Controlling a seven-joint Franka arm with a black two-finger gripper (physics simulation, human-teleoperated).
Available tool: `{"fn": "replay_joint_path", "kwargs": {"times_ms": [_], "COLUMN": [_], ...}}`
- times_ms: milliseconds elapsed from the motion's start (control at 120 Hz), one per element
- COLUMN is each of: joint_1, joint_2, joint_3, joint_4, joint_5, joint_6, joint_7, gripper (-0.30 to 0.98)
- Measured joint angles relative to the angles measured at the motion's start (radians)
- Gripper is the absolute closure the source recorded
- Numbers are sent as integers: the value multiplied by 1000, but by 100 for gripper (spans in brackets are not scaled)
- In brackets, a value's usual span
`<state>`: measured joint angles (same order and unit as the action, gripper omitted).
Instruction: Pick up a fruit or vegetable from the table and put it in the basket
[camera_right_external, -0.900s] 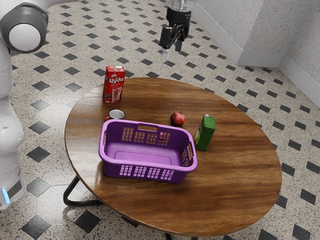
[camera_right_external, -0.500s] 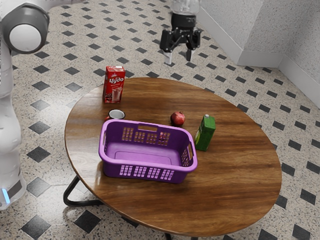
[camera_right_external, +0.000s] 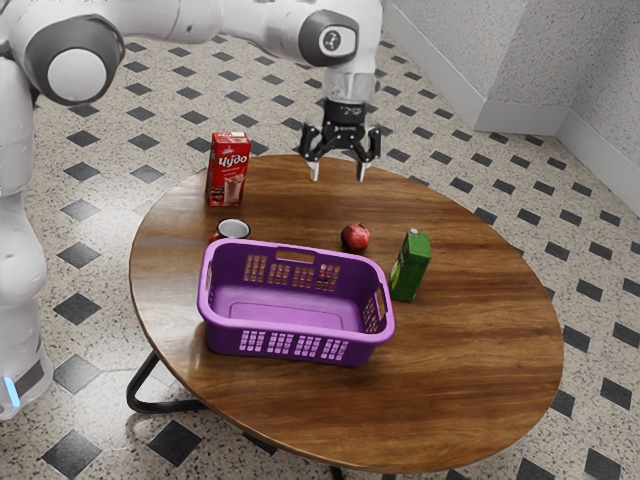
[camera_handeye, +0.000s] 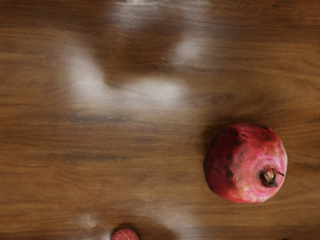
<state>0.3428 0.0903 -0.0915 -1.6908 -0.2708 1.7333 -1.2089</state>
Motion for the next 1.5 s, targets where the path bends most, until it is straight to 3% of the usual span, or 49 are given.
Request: {"fn": "replay_joint_path", "kwargs": {"times_ms": [125, 275, 600, 1500], "joint_1": [-60, -36, -56, -61], "joint_2": [34, -36, 5, 94], "joint_3": [-2, 5, 1, 2], "joint_4": [-7, -122, -125, -124], "joint_5": [1, -12, -19, -75], "joint_6": [58, 143, 227, 314], "joint_7": [108, 212, 365, 534], "gripper": [0, 0, 0, 0]}}
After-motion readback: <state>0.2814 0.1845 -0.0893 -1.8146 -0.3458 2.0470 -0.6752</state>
